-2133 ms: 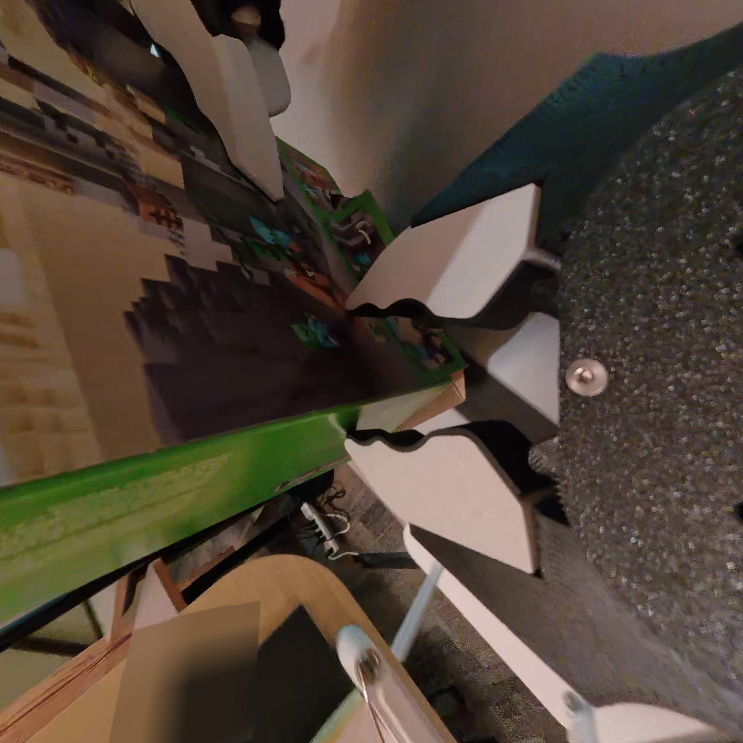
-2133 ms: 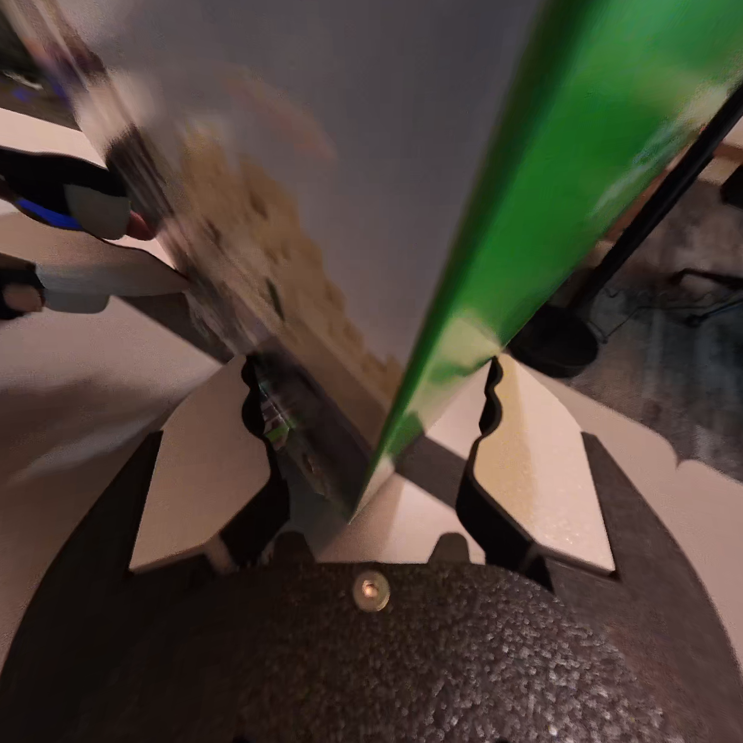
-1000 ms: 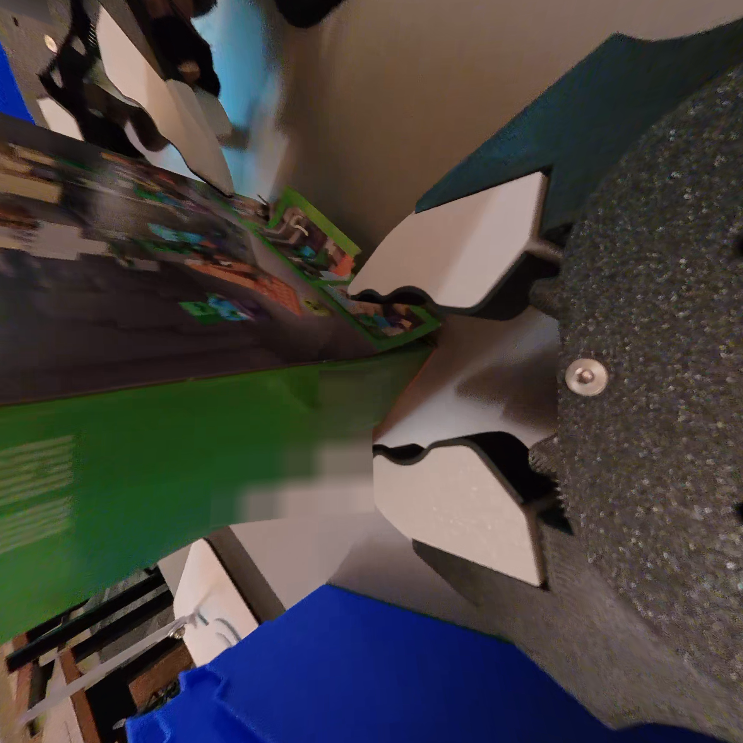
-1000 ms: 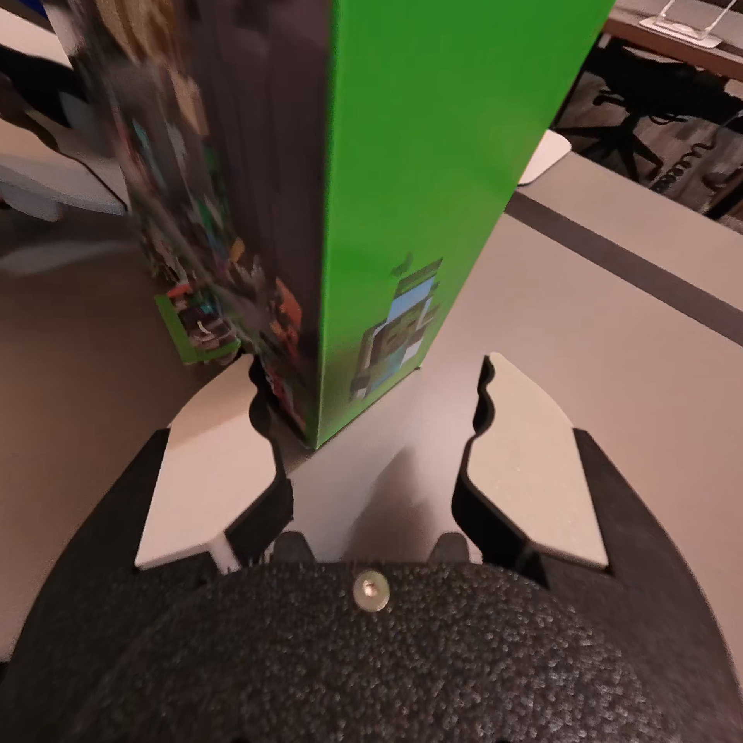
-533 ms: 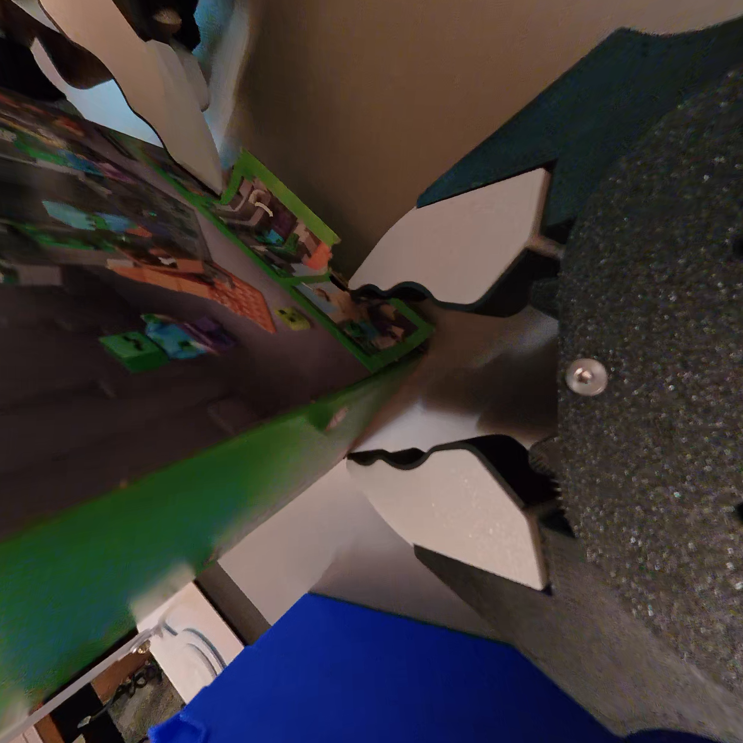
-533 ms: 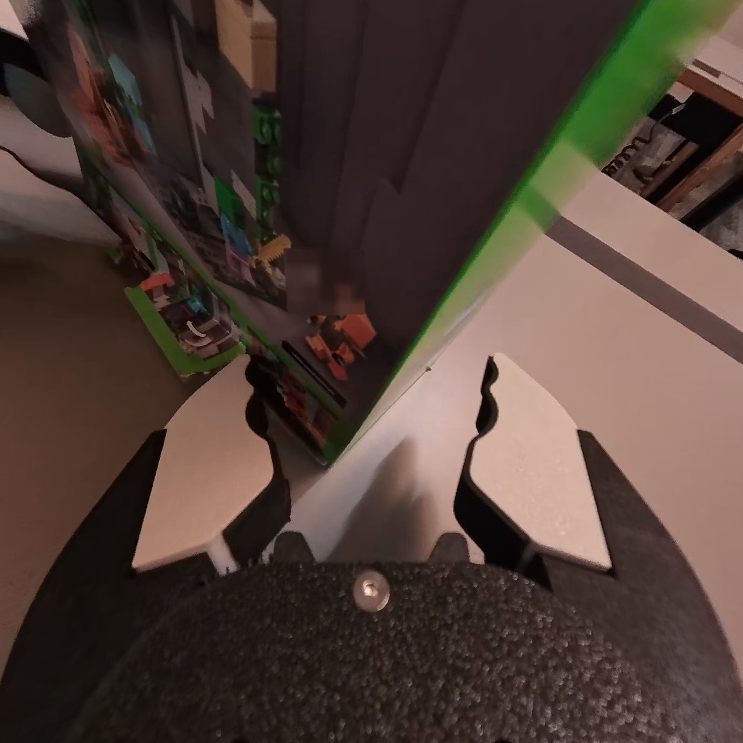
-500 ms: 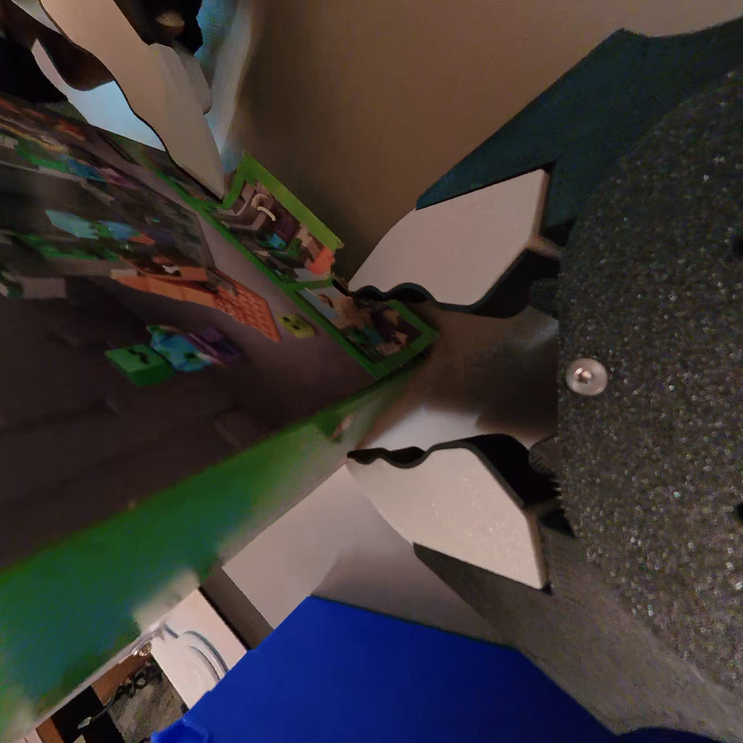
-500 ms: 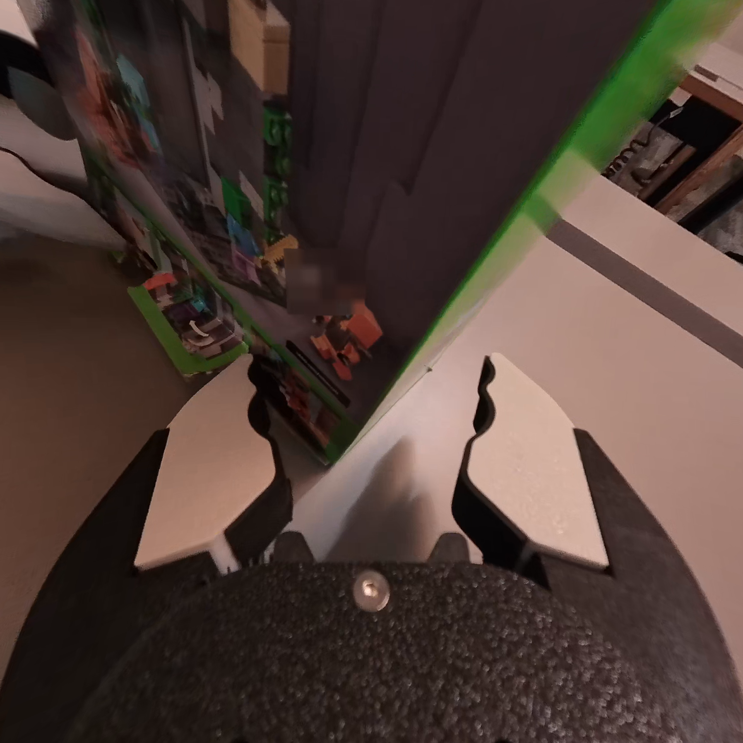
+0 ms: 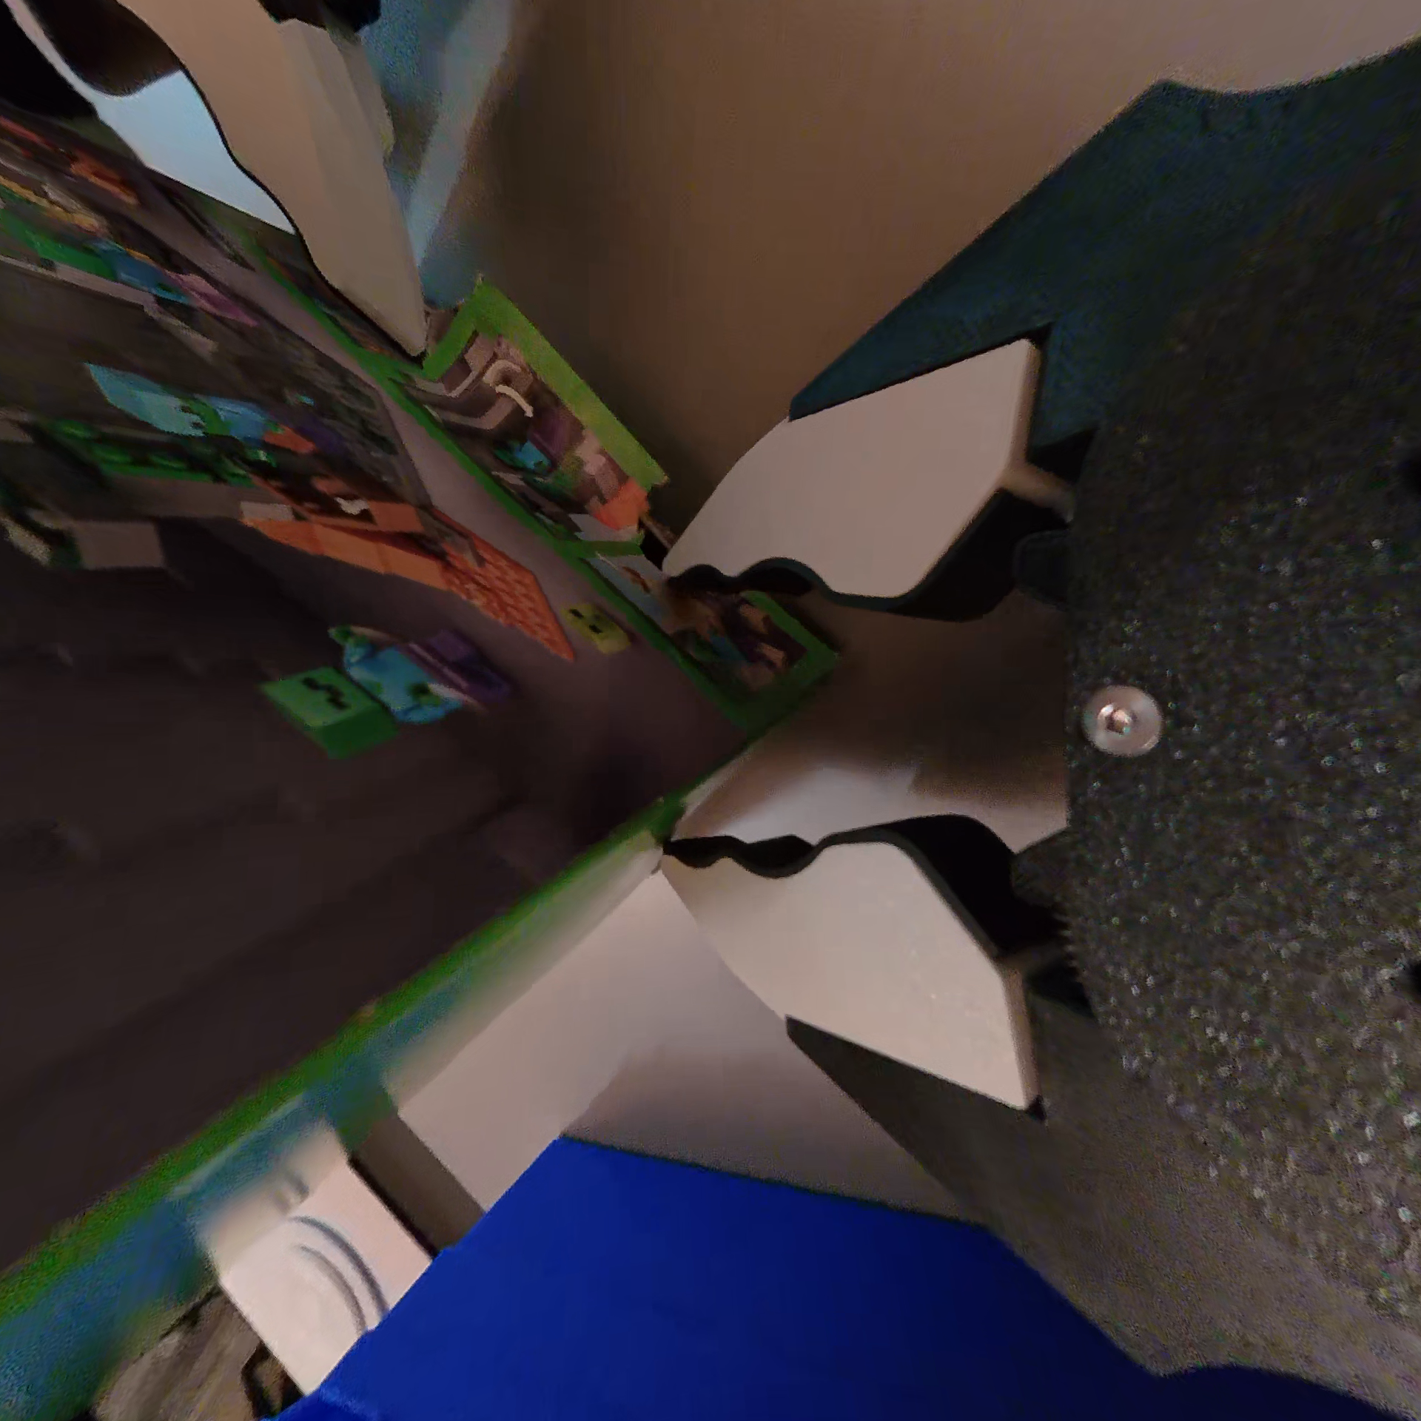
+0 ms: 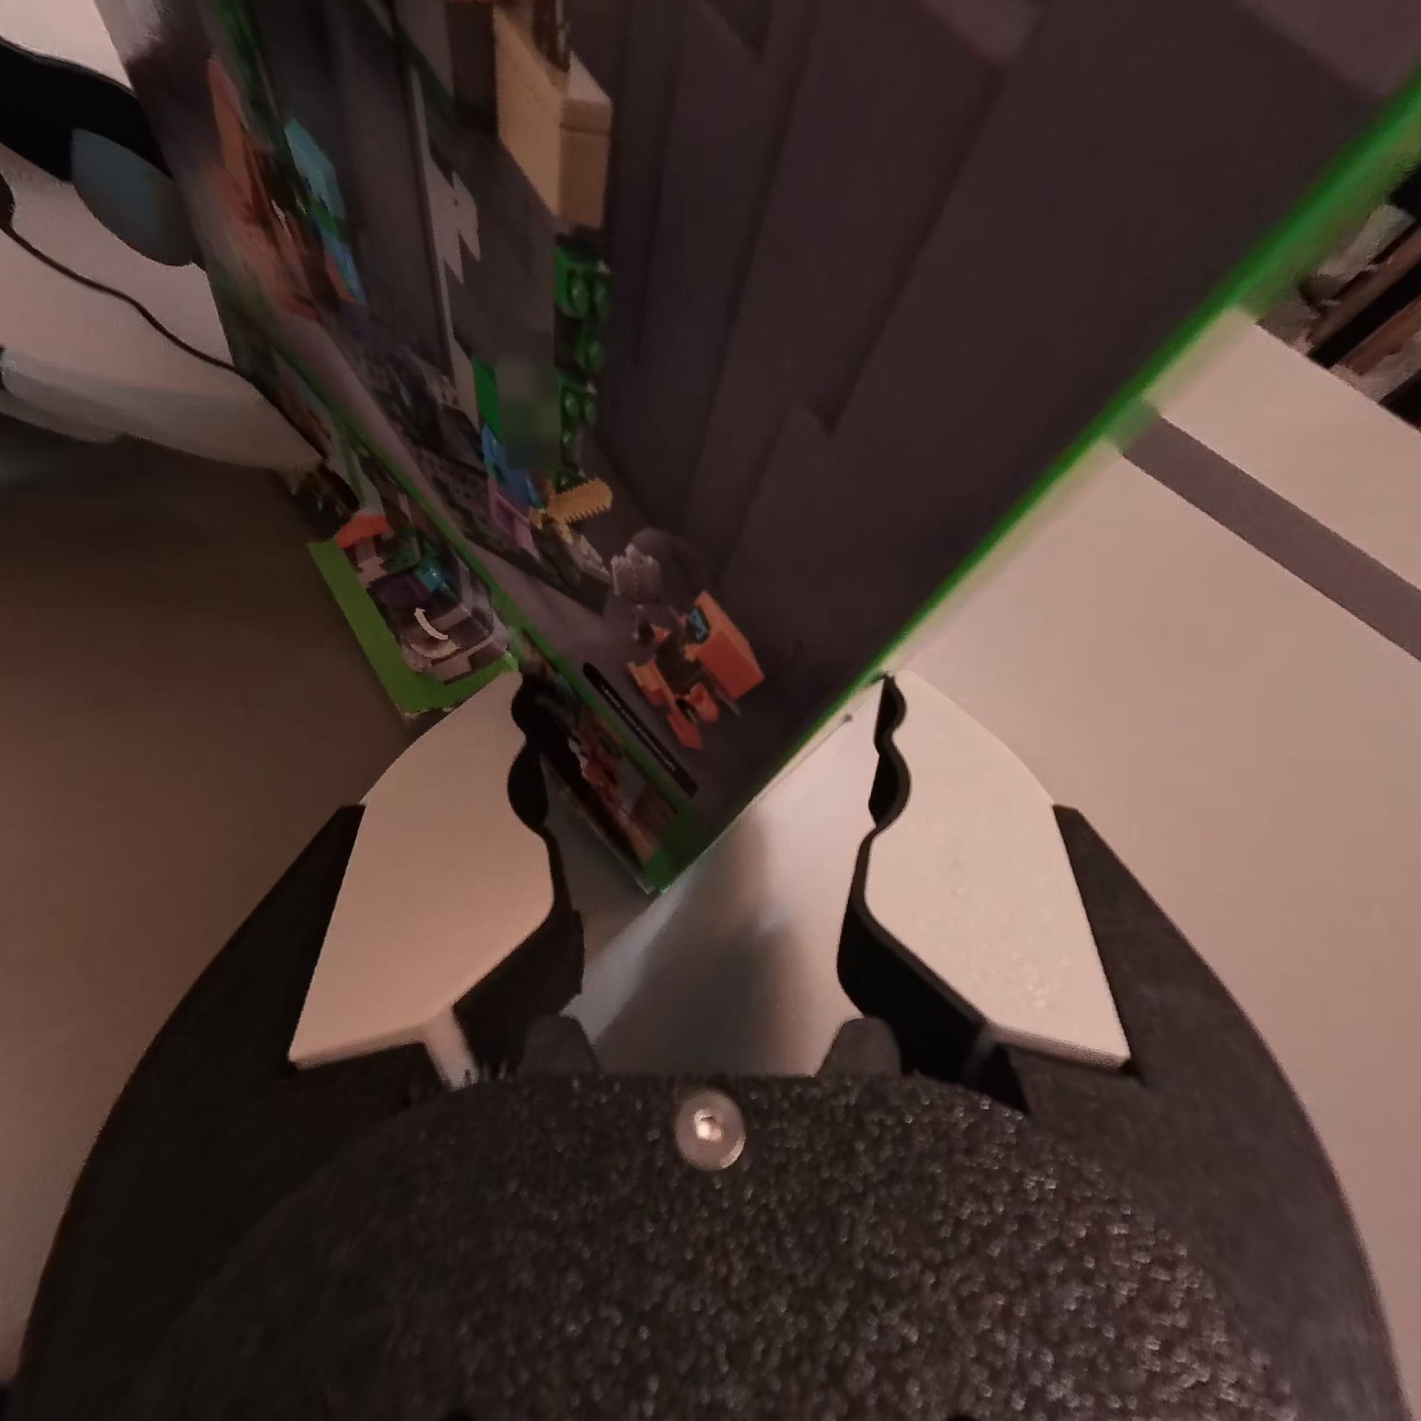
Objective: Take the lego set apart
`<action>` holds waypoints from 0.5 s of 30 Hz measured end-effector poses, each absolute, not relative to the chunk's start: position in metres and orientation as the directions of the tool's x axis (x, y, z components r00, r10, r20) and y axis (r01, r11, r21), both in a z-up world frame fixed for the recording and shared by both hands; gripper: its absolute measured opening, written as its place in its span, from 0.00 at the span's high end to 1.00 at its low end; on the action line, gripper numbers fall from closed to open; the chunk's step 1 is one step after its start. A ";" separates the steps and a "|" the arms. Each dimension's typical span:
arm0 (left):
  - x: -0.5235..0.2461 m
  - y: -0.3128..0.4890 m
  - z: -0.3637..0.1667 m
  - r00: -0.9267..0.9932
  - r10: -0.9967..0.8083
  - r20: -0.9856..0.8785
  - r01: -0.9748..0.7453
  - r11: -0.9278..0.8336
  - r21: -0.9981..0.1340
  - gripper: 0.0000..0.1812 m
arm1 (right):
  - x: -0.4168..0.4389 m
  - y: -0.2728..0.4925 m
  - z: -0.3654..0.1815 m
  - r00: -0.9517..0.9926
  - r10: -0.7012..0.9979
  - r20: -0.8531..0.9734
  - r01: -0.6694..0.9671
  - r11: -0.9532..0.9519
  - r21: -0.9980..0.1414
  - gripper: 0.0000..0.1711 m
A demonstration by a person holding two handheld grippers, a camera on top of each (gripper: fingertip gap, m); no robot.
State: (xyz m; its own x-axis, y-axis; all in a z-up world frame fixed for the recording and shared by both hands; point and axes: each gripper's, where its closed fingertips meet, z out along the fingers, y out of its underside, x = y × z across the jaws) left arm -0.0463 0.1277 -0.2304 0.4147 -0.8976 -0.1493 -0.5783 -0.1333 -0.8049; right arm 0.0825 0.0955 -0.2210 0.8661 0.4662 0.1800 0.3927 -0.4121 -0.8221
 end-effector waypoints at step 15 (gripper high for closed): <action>-0.066 0.022 -0.163 0.132 -0.960 0.246 -0.883 -0.227 -0.412 0.73 | 0.087 -0.001 -0.159 0.762 0.622 -0.179 0.495 -0.739 -0.457 0.55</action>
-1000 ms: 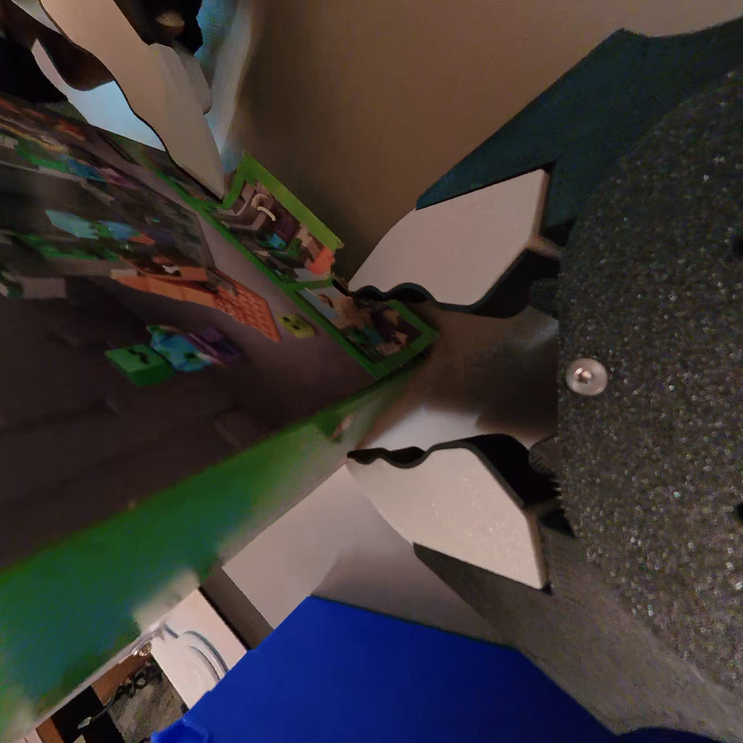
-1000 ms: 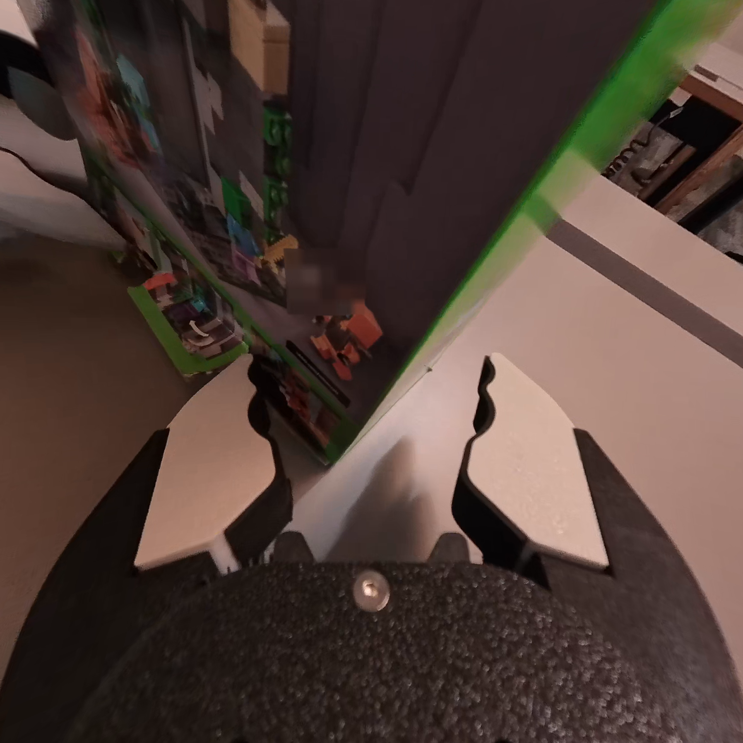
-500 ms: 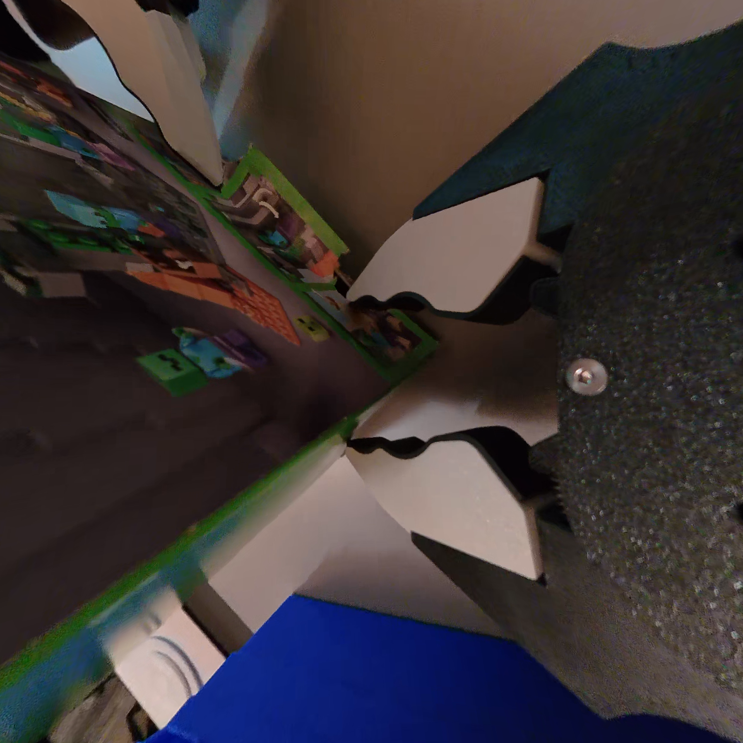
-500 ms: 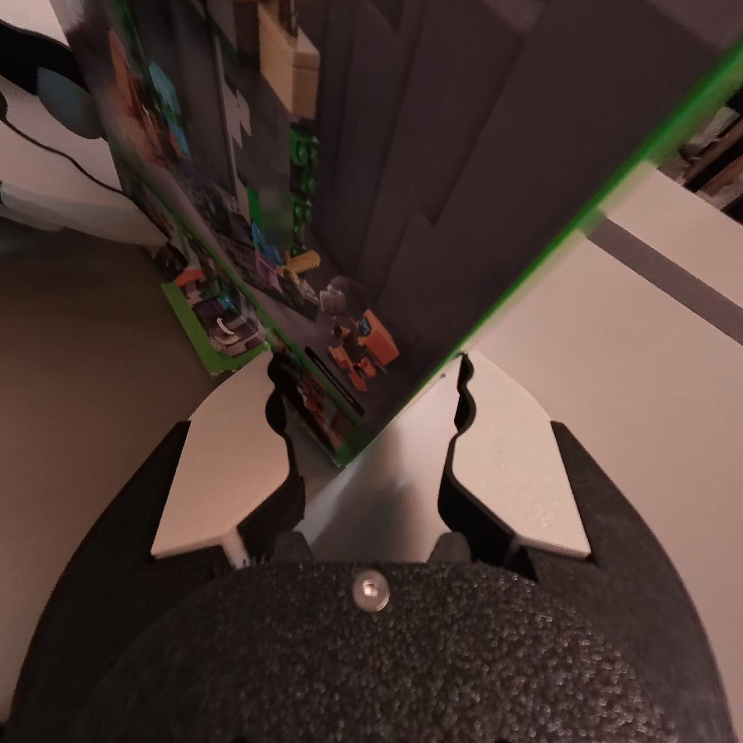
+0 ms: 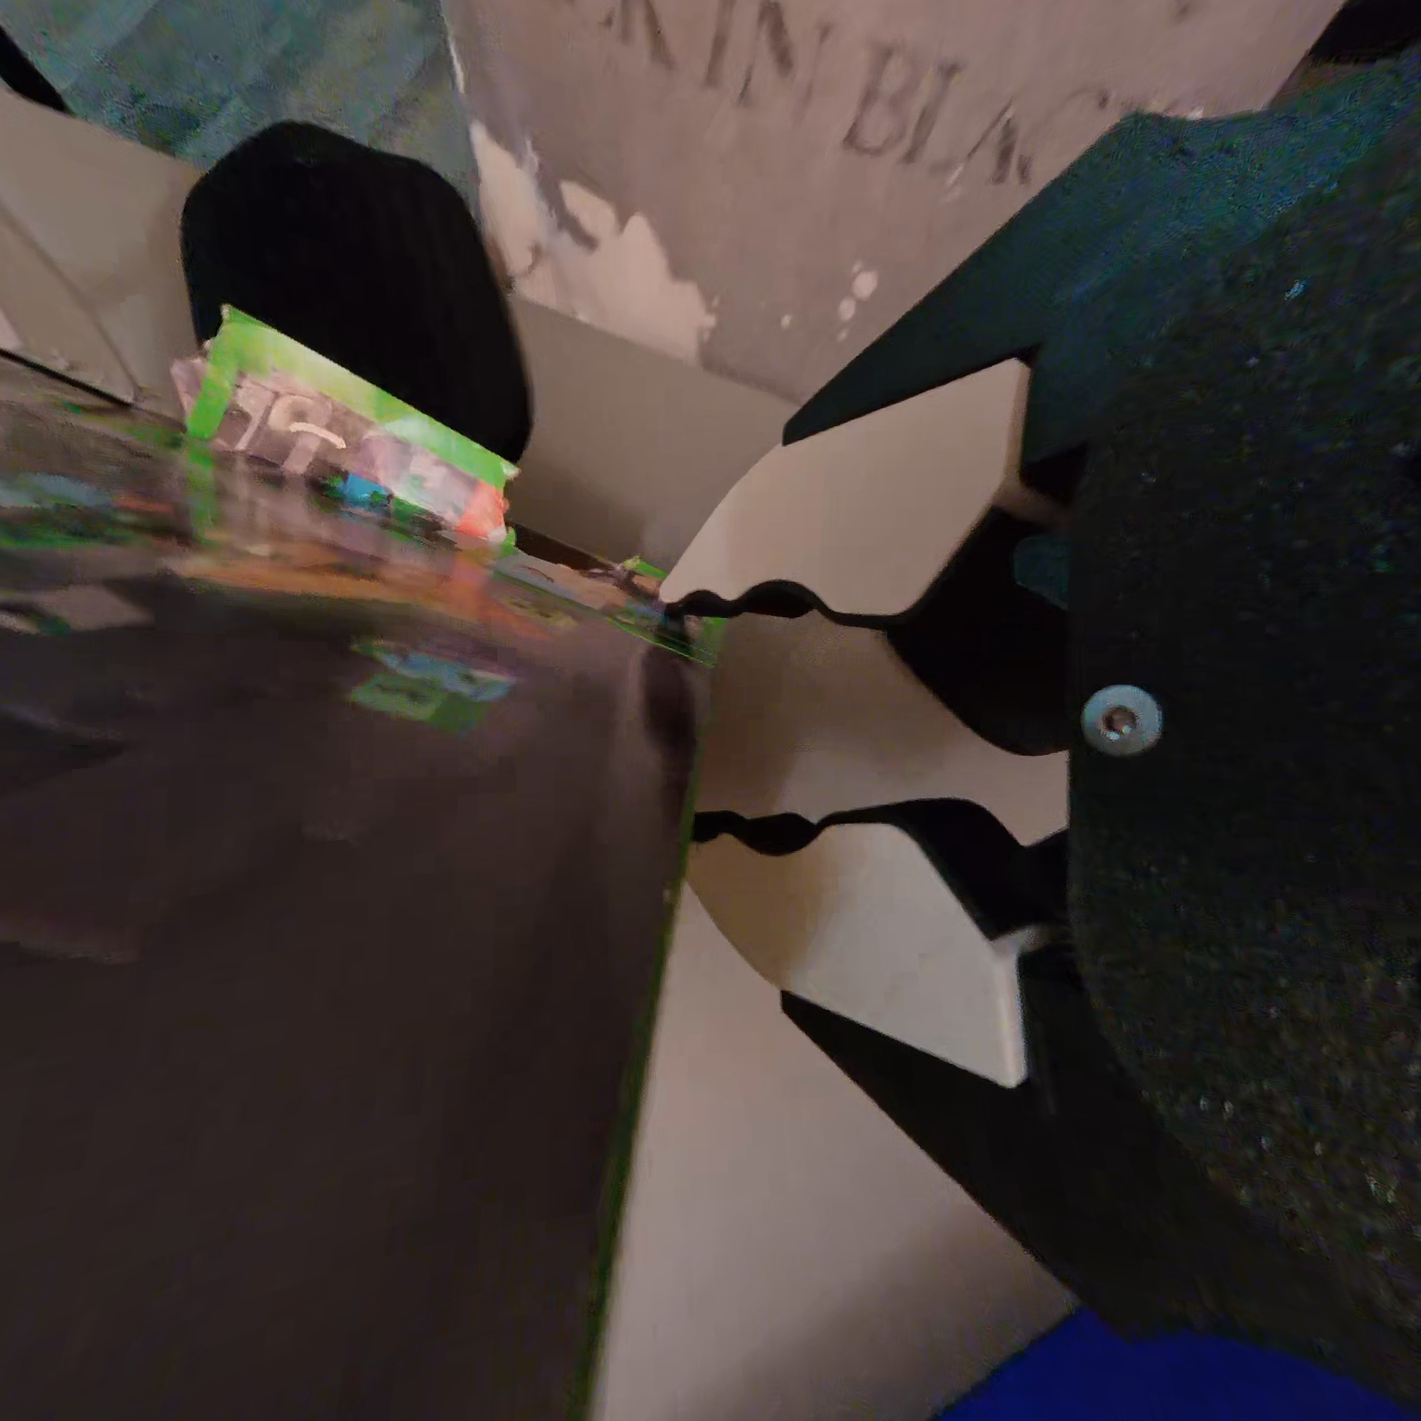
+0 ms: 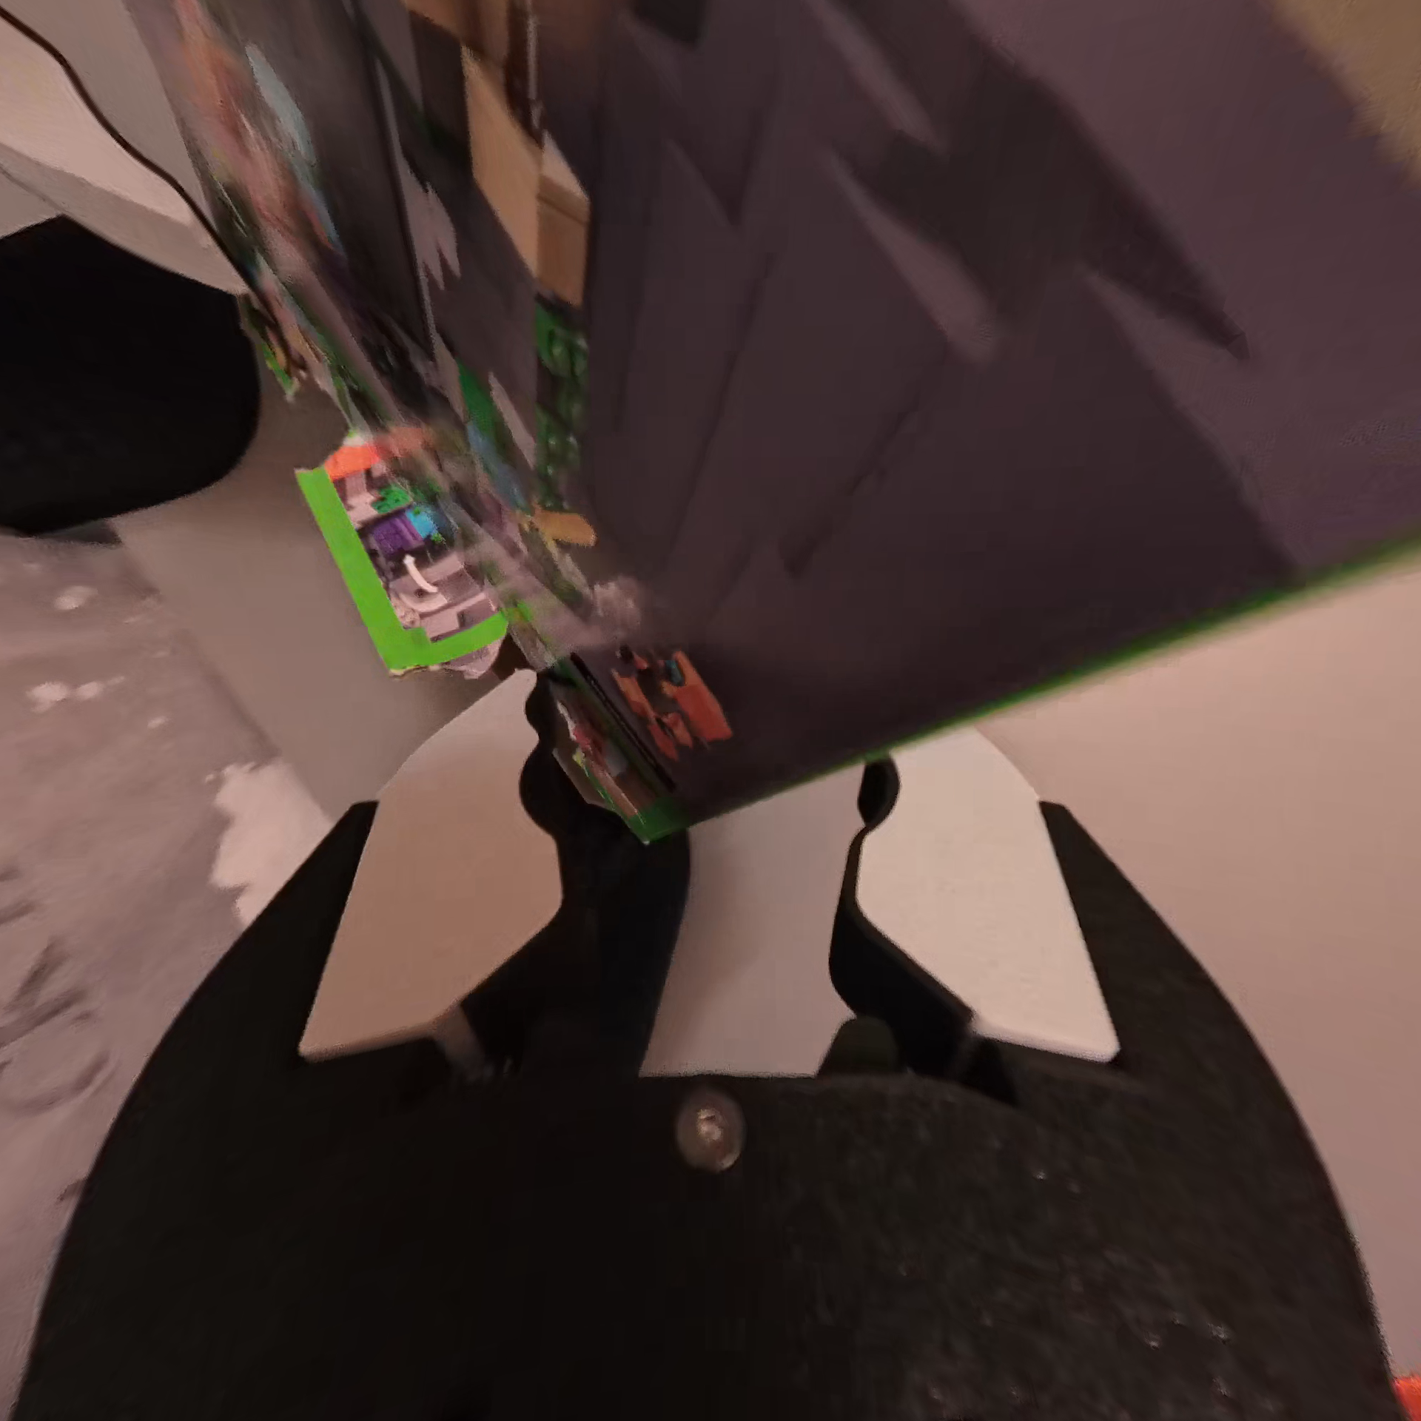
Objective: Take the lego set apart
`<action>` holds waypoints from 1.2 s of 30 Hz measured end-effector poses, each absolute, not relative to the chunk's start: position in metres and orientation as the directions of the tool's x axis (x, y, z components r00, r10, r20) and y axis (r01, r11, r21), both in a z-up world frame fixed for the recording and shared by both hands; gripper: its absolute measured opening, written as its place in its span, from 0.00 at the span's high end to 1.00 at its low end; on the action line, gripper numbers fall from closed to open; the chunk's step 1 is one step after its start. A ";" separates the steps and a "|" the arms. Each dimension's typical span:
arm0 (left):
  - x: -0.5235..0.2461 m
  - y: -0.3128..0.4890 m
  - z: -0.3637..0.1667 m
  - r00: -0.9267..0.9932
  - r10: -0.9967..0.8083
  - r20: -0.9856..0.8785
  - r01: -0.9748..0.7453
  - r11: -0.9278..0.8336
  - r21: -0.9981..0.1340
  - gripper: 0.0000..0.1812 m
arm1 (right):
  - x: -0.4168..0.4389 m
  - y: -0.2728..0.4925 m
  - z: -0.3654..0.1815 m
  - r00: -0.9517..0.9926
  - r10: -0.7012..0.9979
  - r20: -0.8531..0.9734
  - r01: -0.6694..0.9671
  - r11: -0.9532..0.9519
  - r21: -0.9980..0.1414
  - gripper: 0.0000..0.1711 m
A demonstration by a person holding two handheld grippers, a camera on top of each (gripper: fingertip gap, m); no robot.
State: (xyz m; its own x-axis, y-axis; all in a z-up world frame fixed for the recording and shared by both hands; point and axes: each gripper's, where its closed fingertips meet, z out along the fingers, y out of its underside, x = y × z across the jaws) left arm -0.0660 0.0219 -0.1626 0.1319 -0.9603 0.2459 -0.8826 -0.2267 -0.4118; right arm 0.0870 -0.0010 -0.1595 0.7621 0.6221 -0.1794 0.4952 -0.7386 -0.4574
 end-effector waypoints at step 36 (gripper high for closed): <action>-0.001 0.075 -0.155 0.127 -0.917 -0.379 -0.649 0.212 -0.731 0.72 | 0.067 -0.001 -0.178 0.612 0.719 0.329 0.668 -0.246 -0.702 0.53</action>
